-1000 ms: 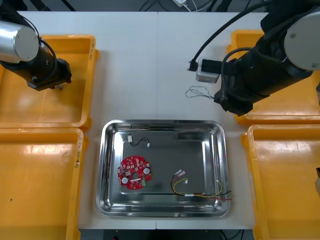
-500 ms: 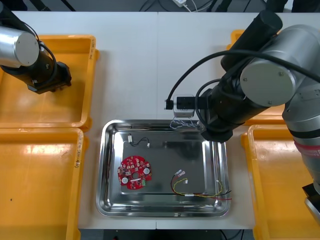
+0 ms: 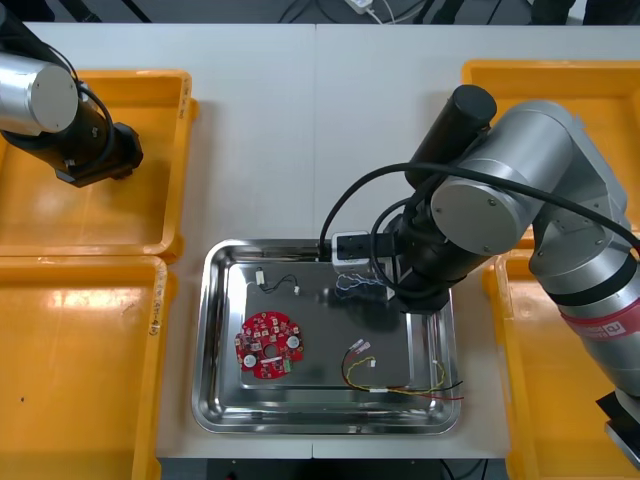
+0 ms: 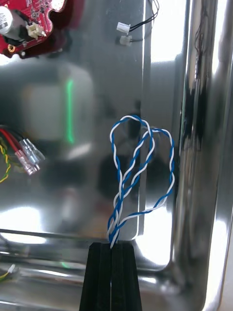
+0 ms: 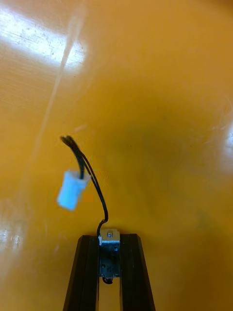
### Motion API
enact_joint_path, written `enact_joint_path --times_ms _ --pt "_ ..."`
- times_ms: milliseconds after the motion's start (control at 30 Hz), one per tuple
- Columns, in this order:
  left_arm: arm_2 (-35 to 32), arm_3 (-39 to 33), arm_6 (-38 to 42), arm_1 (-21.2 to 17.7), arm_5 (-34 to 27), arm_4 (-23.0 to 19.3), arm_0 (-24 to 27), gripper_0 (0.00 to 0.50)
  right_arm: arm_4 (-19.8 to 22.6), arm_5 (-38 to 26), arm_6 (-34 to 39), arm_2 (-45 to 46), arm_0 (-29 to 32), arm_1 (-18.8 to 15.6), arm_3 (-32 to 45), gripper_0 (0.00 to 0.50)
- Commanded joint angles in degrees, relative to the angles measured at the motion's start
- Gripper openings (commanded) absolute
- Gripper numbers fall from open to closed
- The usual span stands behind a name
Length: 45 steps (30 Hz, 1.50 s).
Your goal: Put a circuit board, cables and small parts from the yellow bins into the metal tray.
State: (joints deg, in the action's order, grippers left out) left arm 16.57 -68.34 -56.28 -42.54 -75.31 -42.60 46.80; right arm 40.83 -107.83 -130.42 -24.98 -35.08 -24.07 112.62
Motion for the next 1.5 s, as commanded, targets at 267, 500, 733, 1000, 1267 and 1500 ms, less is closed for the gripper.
enact_joint_path --times_ms 267,500,733,1000,1267,1500 --pt "0.1 -2.3 -6.6 -0.9 -2.6 1.2 -0.4 0.0 -11.0 4.6 1.6 -4.8 0.2 3.9 -3.1 0.0" --pt "-2.3 -5.6 -7.1 -1.3 -8.0 2.3 -0.4 0.0 -10.5 4.9 1.3 -4.9 1.2 4.0 -3.1 0.0" --pt "-5.3 -9.4 -7.5 -1.5 -14.3 3.8 -0.4 0.0 -10.3 5.0 1.3 -5.1 1.9 4.0 -3.1 0.063" --pt "-6.2 -15.4 -7.4 -1.4 -20.8 5.9 -0.4 0.0 -10.8 5.4 1.5 -5.1 2.0 4.0 -3.1 0.416" --pt "-8.0 -21.7 -6.8 -1.4 -27.0 5.8 -0.4 0.0 -11.2 5.2 1.8 -4.6 2.0 4.0 -2.8 0.5" --pt "-8.7 -25.5 -6.0 -1.4 -30.1 5.3 -0.4 0.0 -10.6 1.7 1.8 -1.9 1.9 4.0 -0.4 0.5"
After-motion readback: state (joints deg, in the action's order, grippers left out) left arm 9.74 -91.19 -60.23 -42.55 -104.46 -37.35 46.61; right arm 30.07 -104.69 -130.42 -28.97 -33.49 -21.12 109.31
